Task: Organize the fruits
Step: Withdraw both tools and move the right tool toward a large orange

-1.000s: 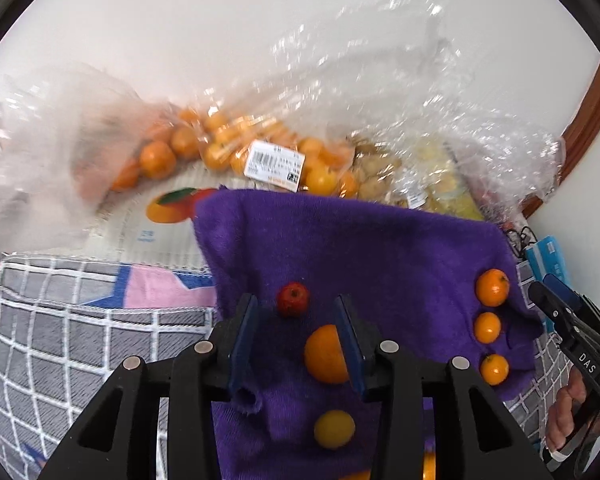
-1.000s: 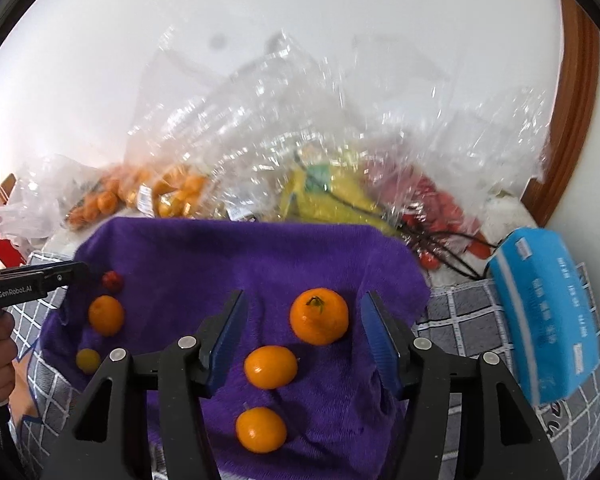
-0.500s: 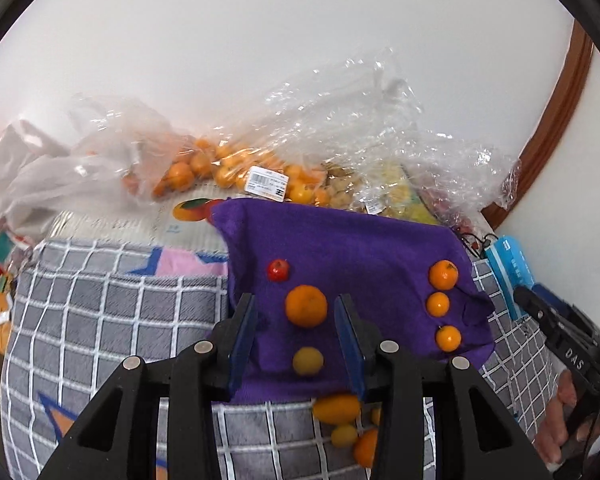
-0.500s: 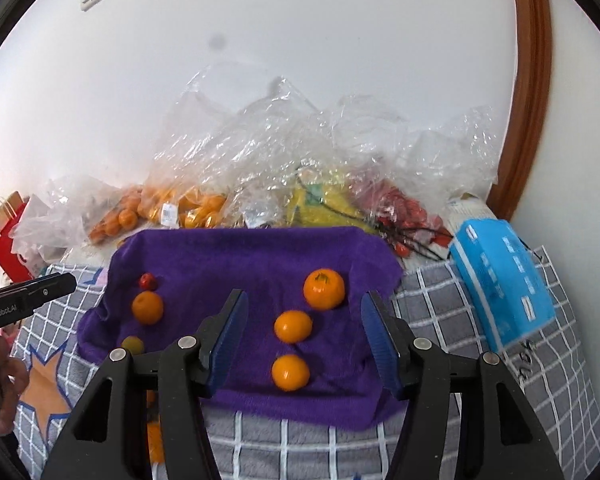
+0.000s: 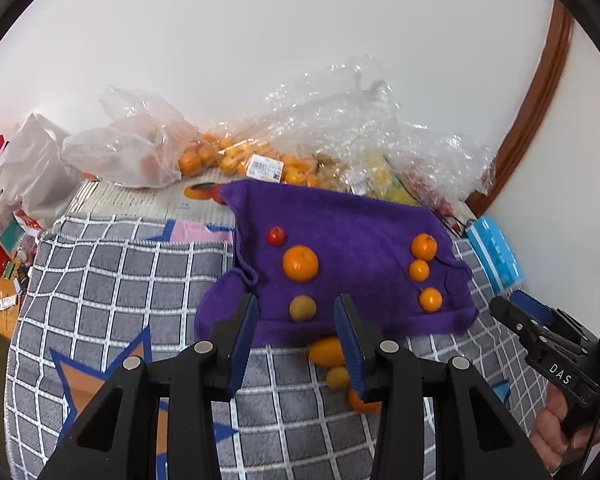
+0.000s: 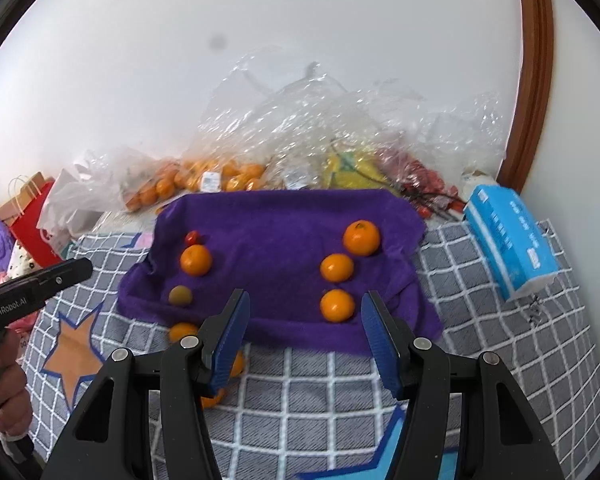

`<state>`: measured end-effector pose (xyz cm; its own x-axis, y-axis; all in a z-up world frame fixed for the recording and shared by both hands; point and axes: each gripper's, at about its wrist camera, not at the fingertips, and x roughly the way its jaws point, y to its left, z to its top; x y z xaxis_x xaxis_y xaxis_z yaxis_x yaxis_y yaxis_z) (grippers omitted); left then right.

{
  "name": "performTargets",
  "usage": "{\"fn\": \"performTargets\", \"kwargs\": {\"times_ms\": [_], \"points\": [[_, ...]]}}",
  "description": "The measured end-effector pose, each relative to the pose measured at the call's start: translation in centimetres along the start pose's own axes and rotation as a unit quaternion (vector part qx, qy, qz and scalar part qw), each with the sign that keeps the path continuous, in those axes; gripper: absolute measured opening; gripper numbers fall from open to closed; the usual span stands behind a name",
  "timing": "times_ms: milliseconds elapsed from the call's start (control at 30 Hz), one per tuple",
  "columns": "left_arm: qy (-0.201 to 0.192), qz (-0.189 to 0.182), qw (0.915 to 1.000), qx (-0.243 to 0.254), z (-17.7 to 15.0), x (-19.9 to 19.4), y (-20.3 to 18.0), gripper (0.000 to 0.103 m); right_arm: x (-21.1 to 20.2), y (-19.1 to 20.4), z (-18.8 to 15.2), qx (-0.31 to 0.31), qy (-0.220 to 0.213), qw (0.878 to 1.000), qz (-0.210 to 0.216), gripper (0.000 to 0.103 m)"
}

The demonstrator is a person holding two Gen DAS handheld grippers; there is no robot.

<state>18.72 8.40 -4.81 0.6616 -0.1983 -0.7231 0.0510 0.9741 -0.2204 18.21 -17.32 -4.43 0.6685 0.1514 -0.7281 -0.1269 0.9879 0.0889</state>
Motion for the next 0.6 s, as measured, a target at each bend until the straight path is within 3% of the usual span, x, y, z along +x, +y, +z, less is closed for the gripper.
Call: {"fn": "performTargets", "kwargs": {"times_ms": [133,233,400,600], "points": [[0.004,0.008,0.9999,0.013,-1.0,-0.6,0.2,0.038,0.3,1.4,-1.1,-0.010,0.013,1.000,0.005,0.058],[0.005,0.013,0.9998,0.013,-1.5,-0.9,0.7,0.038,0.7,2.1,-1.5,-0.012,0.026,1.000,0.007,0.049],[0.007,0.038,0.9991,0.014,-2.2,-1.1,1.8,0.038,1.5,2.9,-2.1,-0.013,0.037,0.999,0.007,0.049],[0.027,0.032,0.9991,0.012,-3.1,-0.1,3.2,0.038,3.6,4.0,-3.7,-0.008,0.065,0.998,0.020,0.049]]}}
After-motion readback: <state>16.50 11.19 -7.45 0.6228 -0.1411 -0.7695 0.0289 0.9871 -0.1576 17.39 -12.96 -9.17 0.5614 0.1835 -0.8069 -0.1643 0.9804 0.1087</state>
